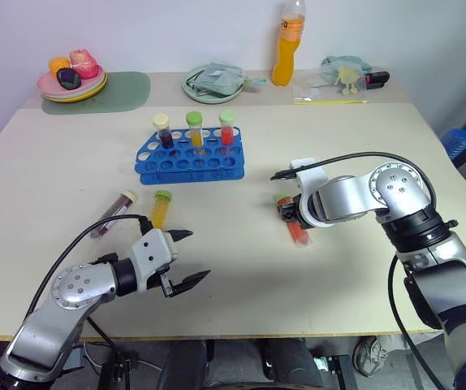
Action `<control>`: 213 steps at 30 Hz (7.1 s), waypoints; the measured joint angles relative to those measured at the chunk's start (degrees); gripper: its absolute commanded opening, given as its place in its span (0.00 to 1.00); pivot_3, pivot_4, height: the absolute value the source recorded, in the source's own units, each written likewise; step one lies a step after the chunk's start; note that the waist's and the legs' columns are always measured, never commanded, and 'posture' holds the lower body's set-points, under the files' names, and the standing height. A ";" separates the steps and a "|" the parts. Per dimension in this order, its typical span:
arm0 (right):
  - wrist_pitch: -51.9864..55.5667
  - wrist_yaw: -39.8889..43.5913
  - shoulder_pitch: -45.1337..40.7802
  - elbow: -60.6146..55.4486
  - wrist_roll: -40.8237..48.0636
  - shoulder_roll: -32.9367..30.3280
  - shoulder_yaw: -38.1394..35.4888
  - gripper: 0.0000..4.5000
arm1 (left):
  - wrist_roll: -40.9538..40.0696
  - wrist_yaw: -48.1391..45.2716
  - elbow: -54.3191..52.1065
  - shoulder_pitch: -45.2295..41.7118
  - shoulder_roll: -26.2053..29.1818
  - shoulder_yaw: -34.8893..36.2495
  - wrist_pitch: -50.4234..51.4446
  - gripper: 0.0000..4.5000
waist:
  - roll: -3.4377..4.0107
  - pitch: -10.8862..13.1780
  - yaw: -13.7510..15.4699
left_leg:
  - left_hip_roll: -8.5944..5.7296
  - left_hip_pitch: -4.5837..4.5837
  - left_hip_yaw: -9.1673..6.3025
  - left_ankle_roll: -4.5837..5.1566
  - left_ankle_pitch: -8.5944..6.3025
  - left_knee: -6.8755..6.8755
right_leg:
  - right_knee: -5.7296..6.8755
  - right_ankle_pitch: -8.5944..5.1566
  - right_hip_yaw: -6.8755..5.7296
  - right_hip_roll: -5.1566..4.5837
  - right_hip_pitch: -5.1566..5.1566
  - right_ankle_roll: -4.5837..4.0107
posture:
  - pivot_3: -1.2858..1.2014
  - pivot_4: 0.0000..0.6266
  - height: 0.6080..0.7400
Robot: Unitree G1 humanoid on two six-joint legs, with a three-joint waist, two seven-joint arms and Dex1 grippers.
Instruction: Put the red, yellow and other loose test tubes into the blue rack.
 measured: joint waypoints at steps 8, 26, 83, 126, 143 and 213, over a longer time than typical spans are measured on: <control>-12.22 38.92 -3.26 -17.20 -25.43 2.83 -4.79 0.16 | 0.06 5.62 0.34 1.90 -5.02 4.71 -0.39 1.00 | 0.01 0.00 0.14 | 0.10 -0.01 -0.04 0.06 -0.03 -0.02 | -0.02 0.00 -0.03 0.17 -0.05 0.01 | 0.52 0.24 0.92; -85.53 78.85 5.08 26.59 -91.42 36.50 -7.77 0.16 | 2.69 26.35 7.49 -4.30 -25.83 11.17 -9.68 1.00 | -0.18 -0.13 -0.01 | -0.06 0.09 0.13 -0.18 0.09 0.02 | 0.42 0.07 0.13 0.04 -0.27 0.11 | 0.52 0.24 0.92; -108.73 76.69 -6.21 60.63 -111.27 44.39 -23.30 0.72 | 0.20 24.17 4.11 -2.39 -23.72 8.78 -7.29 1.00 | -0.15 -0.11 -1.57 | -0.06 0.14 0.04 -0.35 0.19 0.01 | 0.67 0.05 0.13 0.06 -0.33 0.07 | 0.52 0.24 0.92; -59.50 136.05 16.61 -12.41 -88.49 10.23 -9.82 0.81 | -61.64 87.26 48.88 -63.82 -5.52 -2.40 71.55 1.00 | -0.30 -0.03 0.28 | -0.29 0.13 -0.36 -0.90 0.49 0.06 | 0.78 0.02 0.00 -0.26 -0.34 0.02 | 0.52 0.24 0.92; -59.57 135.02 17.43 -13.52 -88.87 10.69 -9.65 0.81 | -95.14 115.09 64.34 -68.17 -1.68 -19.42 67.24 1.00 | -0.32 -0.02 0.20 | -0.30 0.13 -0.34 -0.97 0.53 0.07 | 0.80 0.02 0.01 -0.25 -0.36 0.02 | 0.52 0.24 0.92; -49.60 108.97 26.12 -14.54 -87.12 22.77 -16.53 0.82 | 11.48 45.22 62.73 -41.82 -35.24 -2.09 -41.16 0.22 | -0.31 -0.12 0.32 | -0.25 0.16 -0.17 -0.52 0.35 0.04 | 0.74 0.06 0.03 0.06 -0.26 0.00 | 0.52 0.24 0.92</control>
